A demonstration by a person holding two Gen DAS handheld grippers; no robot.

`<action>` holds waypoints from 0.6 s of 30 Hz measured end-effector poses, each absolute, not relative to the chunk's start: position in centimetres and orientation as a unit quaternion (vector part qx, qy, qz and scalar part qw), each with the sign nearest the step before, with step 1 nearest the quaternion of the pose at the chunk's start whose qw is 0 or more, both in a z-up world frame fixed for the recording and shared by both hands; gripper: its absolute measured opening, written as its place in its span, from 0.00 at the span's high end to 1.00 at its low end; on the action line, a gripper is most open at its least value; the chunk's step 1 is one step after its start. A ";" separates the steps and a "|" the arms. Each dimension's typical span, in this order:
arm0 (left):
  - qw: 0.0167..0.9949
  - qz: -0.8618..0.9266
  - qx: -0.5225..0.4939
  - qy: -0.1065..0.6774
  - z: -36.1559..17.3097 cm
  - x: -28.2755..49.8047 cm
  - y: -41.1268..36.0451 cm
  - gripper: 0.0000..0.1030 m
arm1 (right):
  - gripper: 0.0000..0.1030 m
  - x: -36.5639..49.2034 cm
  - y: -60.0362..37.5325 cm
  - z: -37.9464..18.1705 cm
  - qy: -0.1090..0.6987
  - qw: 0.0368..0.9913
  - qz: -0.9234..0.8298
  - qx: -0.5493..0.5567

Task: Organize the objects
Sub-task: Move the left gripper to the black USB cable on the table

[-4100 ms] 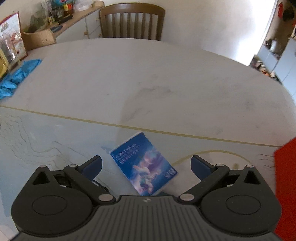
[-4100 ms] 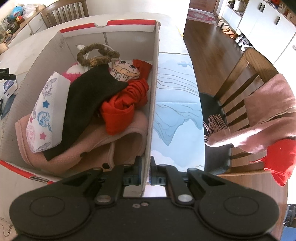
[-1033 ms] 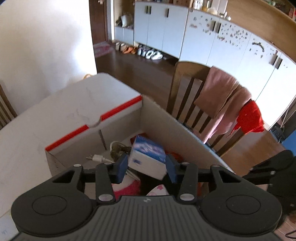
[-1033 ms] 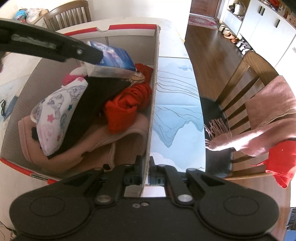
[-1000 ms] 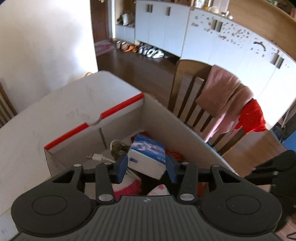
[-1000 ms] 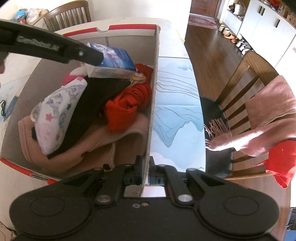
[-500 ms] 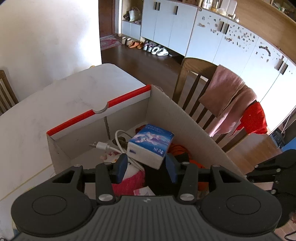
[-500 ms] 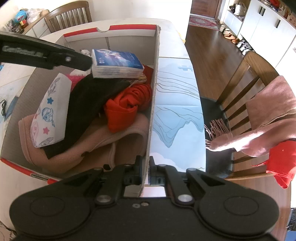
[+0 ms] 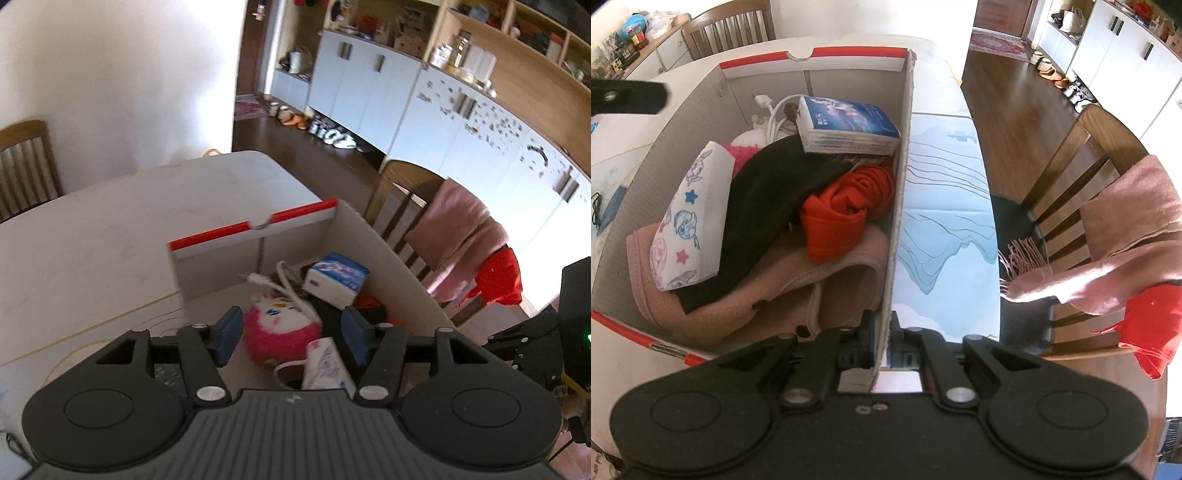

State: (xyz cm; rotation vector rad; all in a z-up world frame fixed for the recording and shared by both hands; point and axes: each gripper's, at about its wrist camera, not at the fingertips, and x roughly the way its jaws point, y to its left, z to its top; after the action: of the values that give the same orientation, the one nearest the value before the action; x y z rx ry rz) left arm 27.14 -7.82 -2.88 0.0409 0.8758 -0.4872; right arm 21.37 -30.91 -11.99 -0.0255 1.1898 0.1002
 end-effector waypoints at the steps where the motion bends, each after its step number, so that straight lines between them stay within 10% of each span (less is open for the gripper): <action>1: 0.879 -0.227 0.016 0.418 -2.8 26.9 -7.2 0.38 | 0.96 21.4 -30.9 -12.0 0.560 0.827 0.047 -0.012; 18: 0.897 -0.080 -0.055 0.430 -5.1 22.3 6.7 0.21 | 0.94 21.3 -30.9 -11.9 0.567 0.822 0.039 -0.019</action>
State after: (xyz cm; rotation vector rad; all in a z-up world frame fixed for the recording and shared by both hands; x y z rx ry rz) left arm 22.31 6.70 -5.06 -0.1130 0.8917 -0.1667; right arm 21.32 -30.90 -11.89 -0.0398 1.2071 0.0834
